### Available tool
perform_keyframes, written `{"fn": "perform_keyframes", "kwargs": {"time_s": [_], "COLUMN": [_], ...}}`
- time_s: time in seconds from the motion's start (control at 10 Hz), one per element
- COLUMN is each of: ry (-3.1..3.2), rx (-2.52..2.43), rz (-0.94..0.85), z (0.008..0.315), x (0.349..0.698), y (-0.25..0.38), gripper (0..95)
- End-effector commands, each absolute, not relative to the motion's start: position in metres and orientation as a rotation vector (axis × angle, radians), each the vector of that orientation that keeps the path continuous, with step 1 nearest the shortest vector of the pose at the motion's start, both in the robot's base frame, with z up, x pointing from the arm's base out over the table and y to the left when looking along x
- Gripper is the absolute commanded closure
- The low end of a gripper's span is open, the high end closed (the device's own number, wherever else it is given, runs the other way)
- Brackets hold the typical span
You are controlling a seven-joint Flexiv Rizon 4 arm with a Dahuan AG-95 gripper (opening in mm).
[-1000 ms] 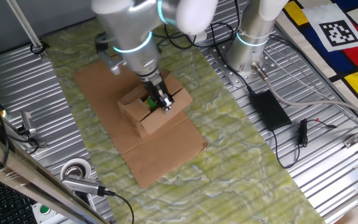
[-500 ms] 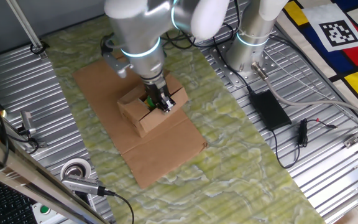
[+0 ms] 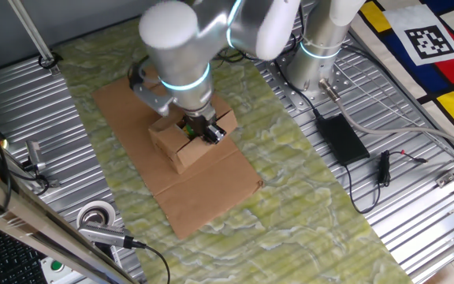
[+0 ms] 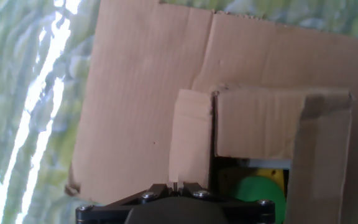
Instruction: Open a box
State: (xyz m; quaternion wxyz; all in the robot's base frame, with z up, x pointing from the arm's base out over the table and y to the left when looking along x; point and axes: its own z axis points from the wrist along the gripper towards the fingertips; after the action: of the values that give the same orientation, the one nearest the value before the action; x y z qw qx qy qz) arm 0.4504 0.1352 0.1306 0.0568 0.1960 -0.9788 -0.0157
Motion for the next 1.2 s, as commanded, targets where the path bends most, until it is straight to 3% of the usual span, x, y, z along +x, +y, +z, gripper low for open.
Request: {"fn": "perform_keyframes", "kwargs": {"time_s": [0.1, 0.8, 1.2], "ry": [-2.962, -2.907, -2.893], "rx": [0.502, 0.536, 0.629], "rz": [-0.06, -0.053, -0.05], "z": [0.137, 0.175, 0.169], "x": [0.447, 0.449, 0.457], "y": [0.135, 0.126, 0.1], "gripper": [95.0, 95.0, 95.0]}}
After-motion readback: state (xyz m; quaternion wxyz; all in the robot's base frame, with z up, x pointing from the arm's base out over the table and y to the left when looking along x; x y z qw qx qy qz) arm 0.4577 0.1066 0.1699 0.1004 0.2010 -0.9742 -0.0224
